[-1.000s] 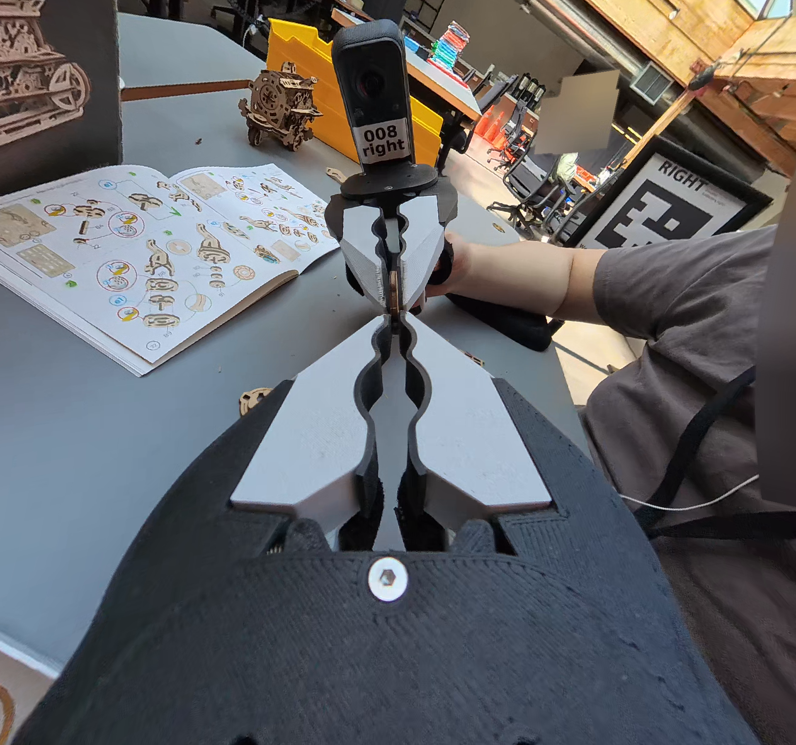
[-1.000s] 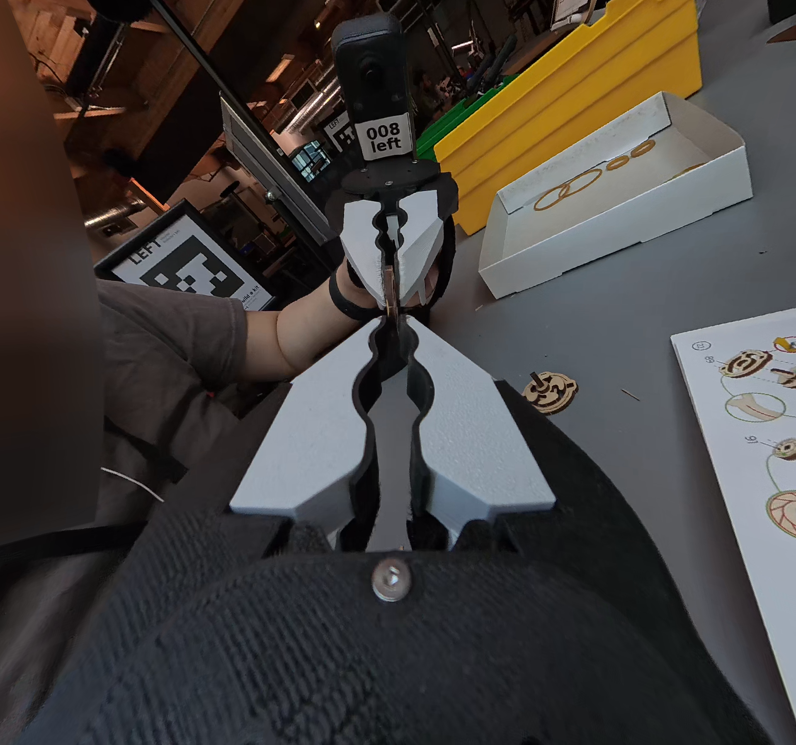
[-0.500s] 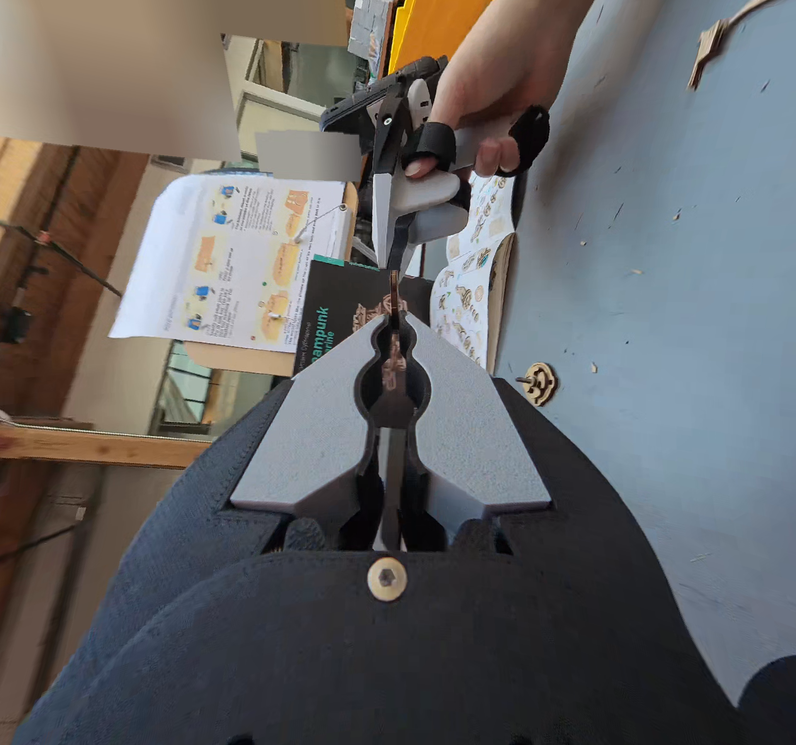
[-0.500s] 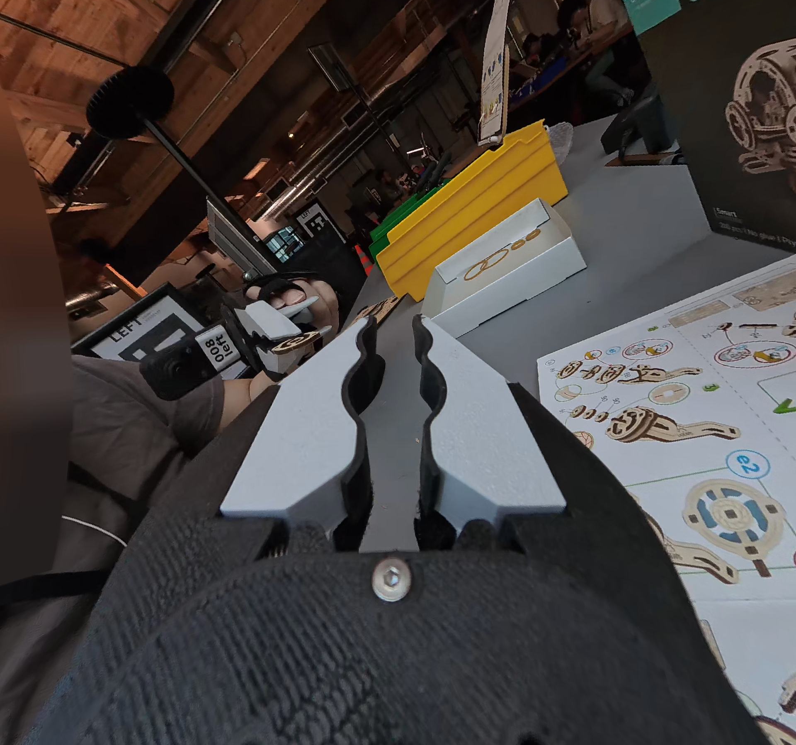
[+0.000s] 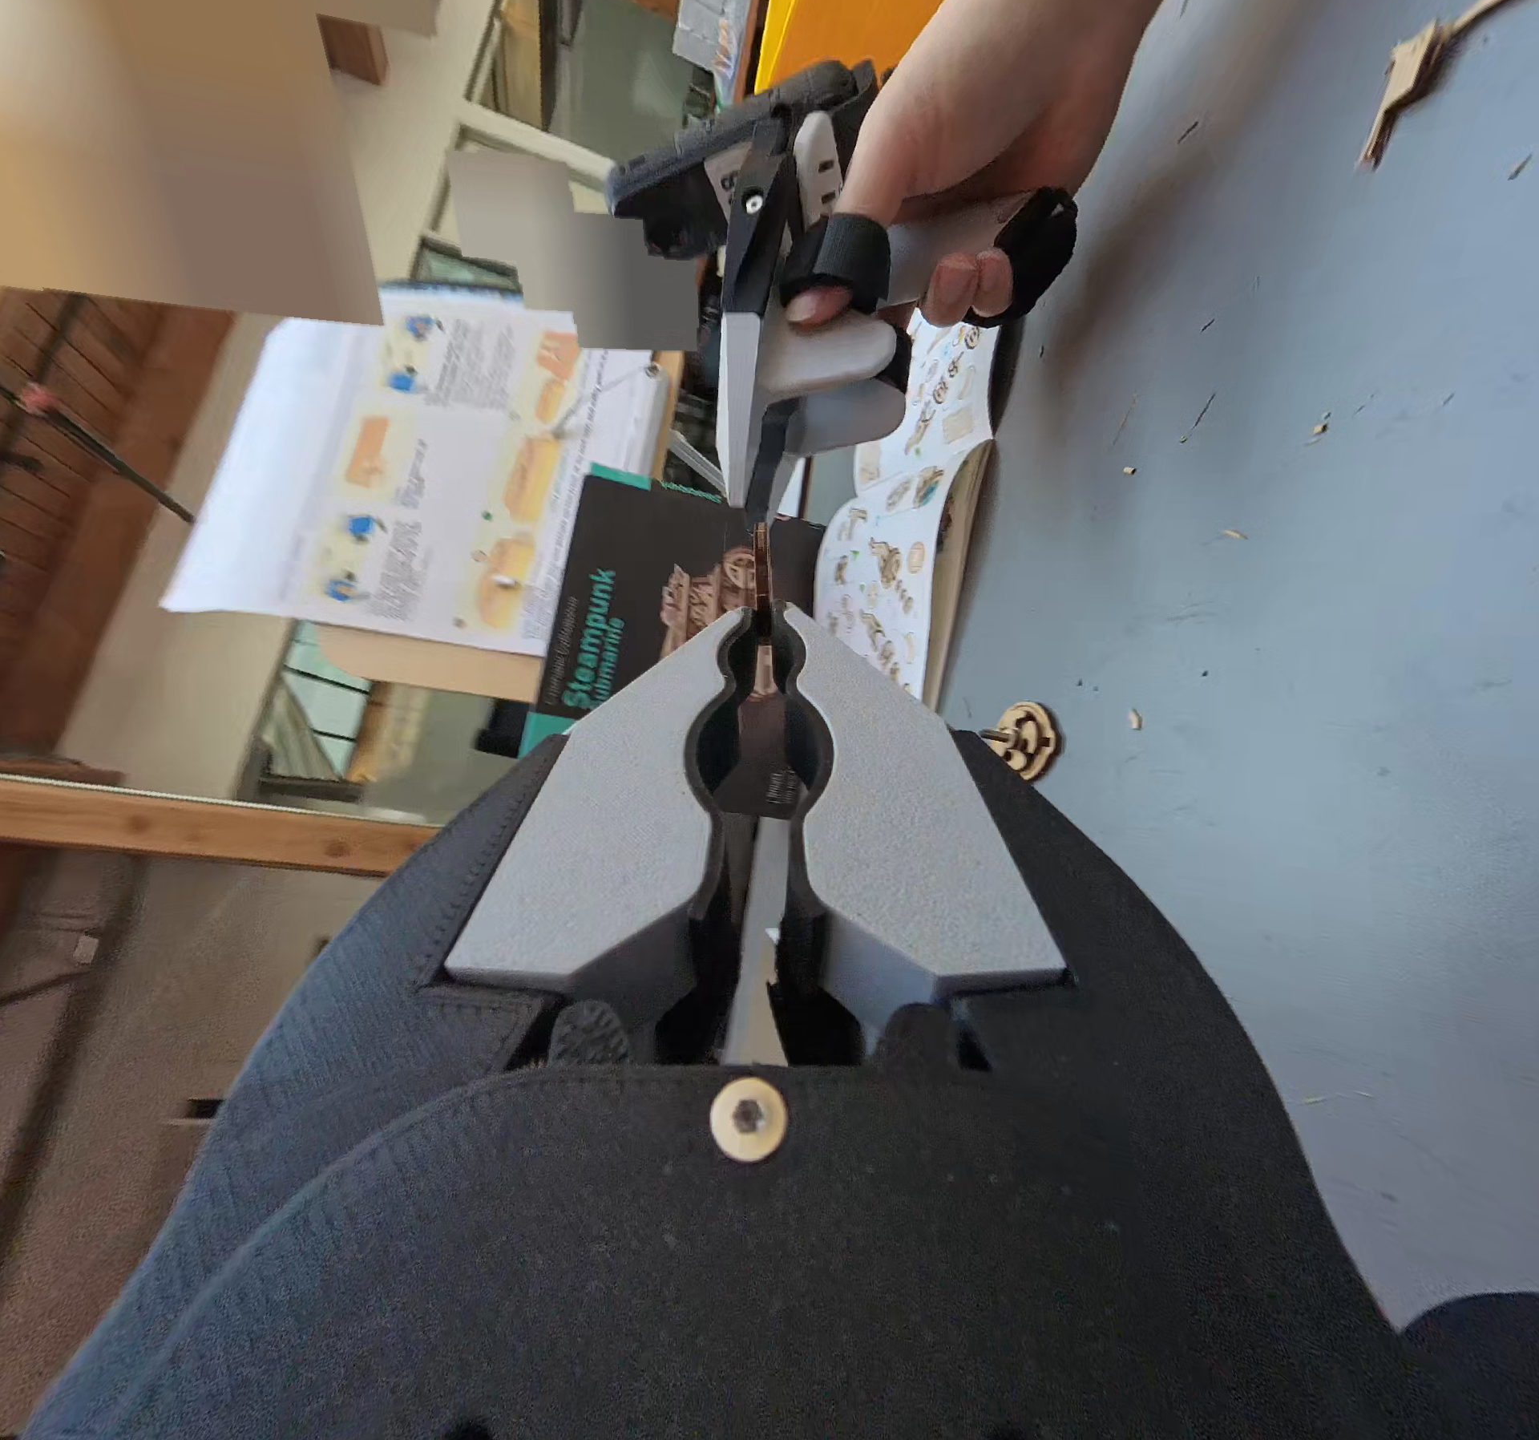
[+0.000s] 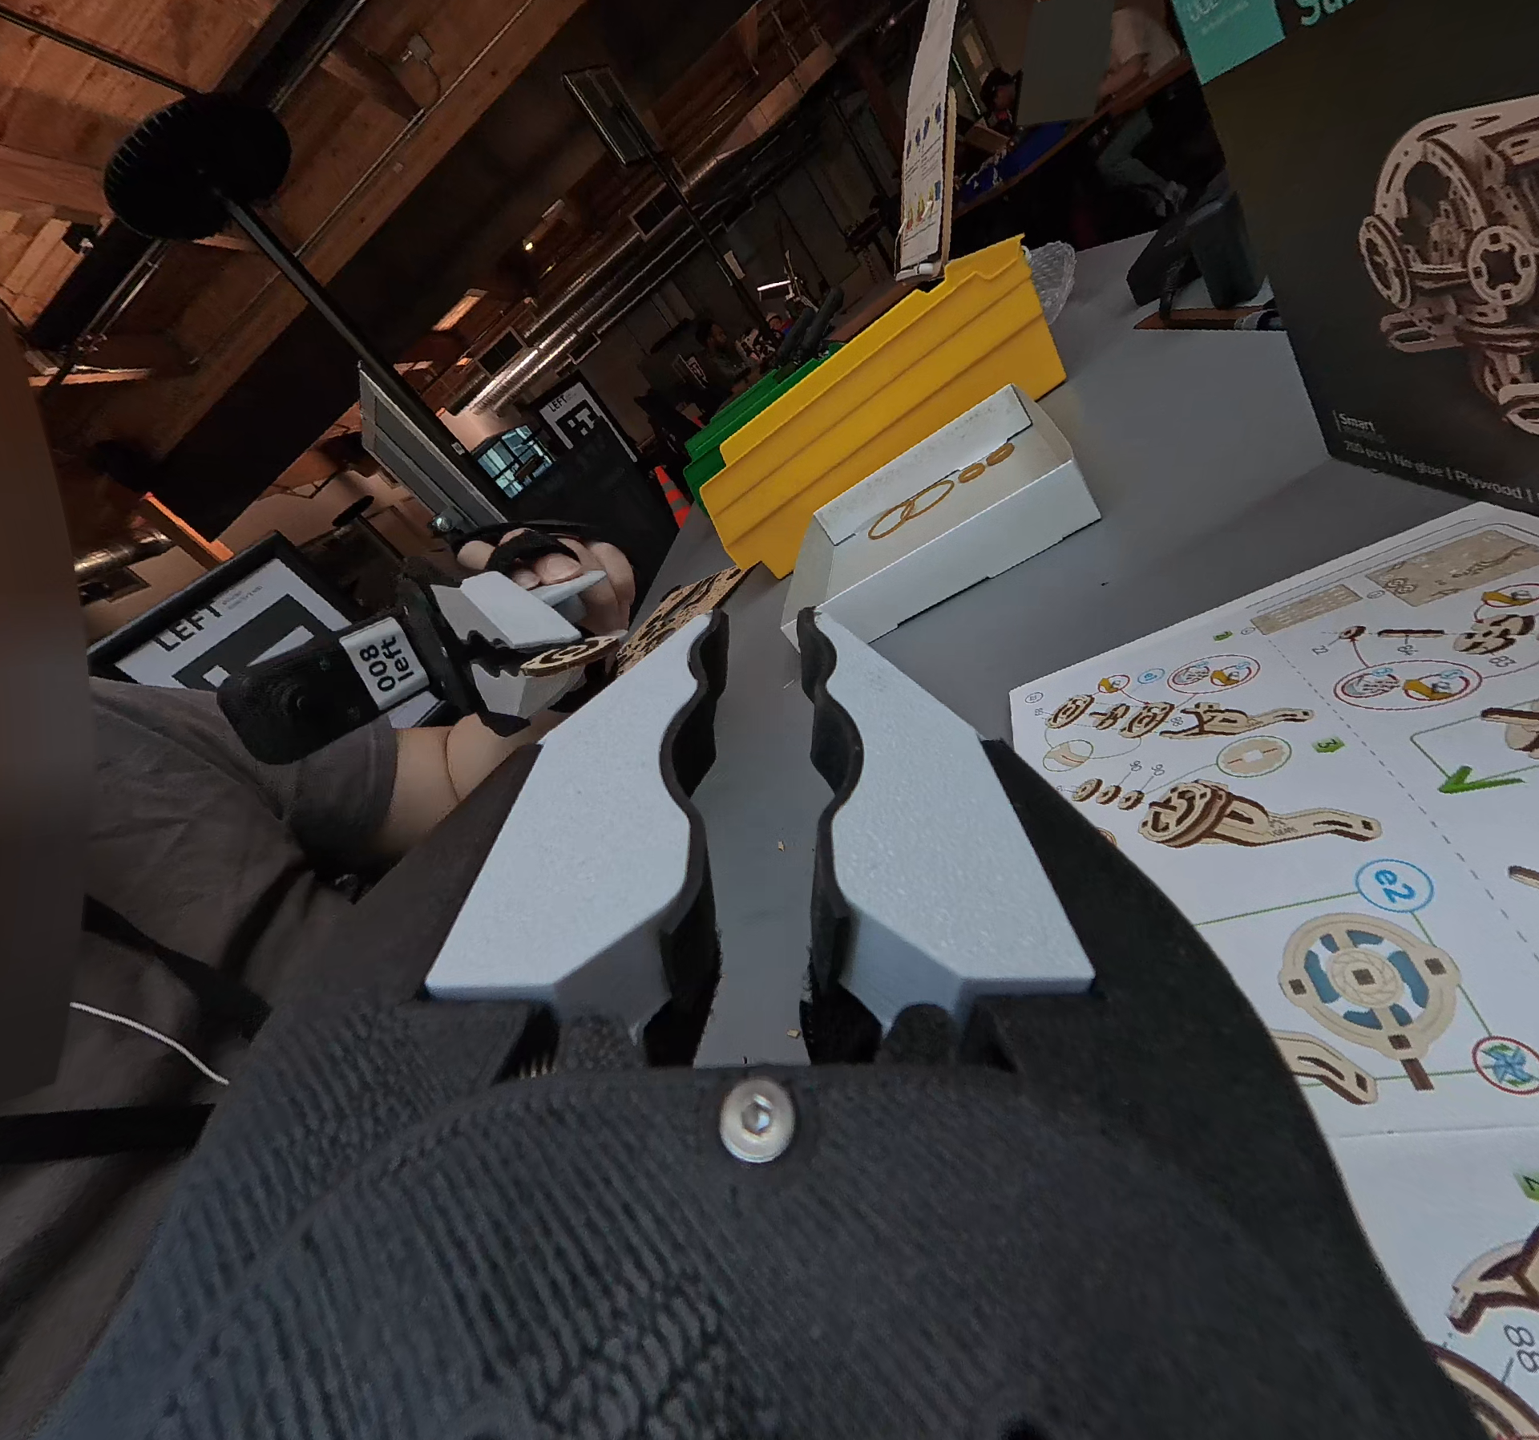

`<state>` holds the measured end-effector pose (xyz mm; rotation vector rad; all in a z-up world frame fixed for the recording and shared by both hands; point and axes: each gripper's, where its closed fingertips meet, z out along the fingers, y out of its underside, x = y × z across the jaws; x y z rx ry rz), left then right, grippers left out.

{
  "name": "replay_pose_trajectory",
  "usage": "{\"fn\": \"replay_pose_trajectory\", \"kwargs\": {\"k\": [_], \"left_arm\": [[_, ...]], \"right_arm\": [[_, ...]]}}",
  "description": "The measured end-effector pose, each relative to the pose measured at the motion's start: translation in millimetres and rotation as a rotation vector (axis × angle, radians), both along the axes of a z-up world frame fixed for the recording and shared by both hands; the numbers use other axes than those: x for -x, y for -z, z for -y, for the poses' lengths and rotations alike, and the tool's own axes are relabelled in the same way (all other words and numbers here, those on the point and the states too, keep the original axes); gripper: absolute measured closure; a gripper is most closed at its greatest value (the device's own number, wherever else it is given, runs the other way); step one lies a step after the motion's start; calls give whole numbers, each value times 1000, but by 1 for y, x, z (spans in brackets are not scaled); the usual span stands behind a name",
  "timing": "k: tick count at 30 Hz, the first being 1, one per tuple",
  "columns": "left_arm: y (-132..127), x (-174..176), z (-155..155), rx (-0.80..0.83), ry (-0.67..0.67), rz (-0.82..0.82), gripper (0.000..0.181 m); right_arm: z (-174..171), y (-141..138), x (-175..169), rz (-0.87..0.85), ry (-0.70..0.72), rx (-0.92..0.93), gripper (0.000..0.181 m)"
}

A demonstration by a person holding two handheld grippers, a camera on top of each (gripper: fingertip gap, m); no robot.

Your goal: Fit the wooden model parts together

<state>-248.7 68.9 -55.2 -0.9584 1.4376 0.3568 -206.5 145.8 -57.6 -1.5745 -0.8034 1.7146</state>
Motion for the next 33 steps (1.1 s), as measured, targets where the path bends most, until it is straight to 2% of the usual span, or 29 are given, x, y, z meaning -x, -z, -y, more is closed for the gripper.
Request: {"fn": "replay_pose_trajectory", "kwargs": {"k": [4, 7, 8, 10, 13, 16, 18, 20, 24, 27, 33], "left_arm": [[24, 17, -28, 633, -131, 254, 181], [26, 12, -16, 1233, -45, 526, 181], [25, 11, -13, 1381, -6, 595, 181], [32, 14, -14, 1551, 5, 666, 181], [43, 16, -12, 1685, -1, 682, 181], [40, 10, 0, 1848, 49, 704, 181], [40, 8, 3, 1893, 50, 706, 181], [43, 8, 5, 1918, 35, 699, 181], [41, 10, 2, 1958, 35, 752, 181], [43, 14, -2, 1965, 26, 770, 181], [44, 16, -2, 1957, 15, 761, 181]], "right_arm": [[-1, -5, -2, 14, 38, -80, 165], [-1, -9, -4, 35, 73, -173, 160], [2, -13, -4, 27, 68, -219, 156], [11, -24, -4, 0, 63, -316, 149], [36, -33, -3, -3, -10, -509, 139], [50, -14, 1, 158, -30, -772, 124], [55, 0, 5, 250, -12, -957, 119], [61, 7, 11, 297, -9, -1059, 118], [58, 18, 15, 376, 6, -1108, 119], [40, 19, 6, 437, 83, -1139, 123], [11, 14, -14, 463, 195, -1085, 130]]}}
